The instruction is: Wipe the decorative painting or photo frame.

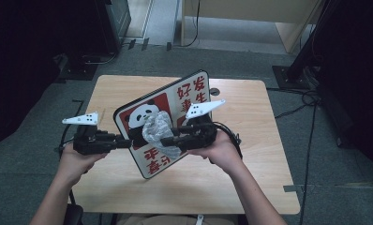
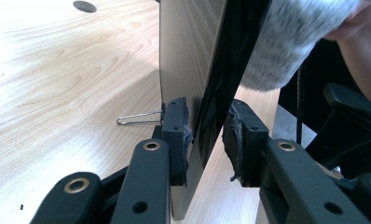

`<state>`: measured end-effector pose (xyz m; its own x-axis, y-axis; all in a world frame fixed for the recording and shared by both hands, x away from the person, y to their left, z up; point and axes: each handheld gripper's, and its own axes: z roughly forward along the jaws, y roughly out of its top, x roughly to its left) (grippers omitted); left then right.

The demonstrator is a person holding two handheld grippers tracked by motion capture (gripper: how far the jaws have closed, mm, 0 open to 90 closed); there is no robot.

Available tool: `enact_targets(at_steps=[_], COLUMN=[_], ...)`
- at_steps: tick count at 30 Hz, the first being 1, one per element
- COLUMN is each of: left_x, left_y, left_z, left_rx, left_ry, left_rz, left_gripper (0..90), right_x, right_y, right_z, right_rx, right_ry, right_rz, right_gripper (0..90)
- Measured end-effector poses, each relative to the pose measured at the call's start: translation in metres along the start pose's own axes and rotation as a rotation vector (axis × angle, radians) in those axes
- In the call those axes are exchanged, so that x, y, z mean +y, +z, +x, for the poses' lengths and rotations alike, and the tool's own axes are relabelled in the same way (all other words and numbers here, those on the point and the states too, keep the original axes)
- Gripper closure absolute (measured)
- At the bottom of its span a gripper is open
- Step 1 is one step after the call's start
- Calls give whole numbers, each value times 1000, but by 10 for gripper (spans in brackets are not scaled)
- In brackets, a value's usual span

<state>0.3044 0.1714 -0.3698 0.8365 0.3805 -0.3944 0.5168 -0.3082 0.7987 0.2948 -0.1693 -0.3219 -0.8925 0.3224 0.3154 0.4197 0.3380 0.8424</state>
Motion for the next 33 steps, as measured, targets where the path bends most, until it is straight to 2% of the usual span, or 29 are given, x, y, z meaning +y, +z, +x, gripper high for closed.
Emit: enact_targets(at_steps=[9,15,19,33], left_x=[1,2,2,2], left_y=[-1,-1,-2,-2], left_z=[-1,-2,-2,-1], left_rx=[4,17,20,13], left_ry=[3,7,7,8], left_rz=[1,10,11,12], left_gripper=[759,769,772,771], right_x=[44,61,61,47], right_y=[5,13,19,27], right_z=[13,19,19,16], right_rx=[0,-3,6,18], right_ry=[-70,-92,-81,-87], right_rz=[-8,-3,11,42], right_gripper=[614,615,617,619])
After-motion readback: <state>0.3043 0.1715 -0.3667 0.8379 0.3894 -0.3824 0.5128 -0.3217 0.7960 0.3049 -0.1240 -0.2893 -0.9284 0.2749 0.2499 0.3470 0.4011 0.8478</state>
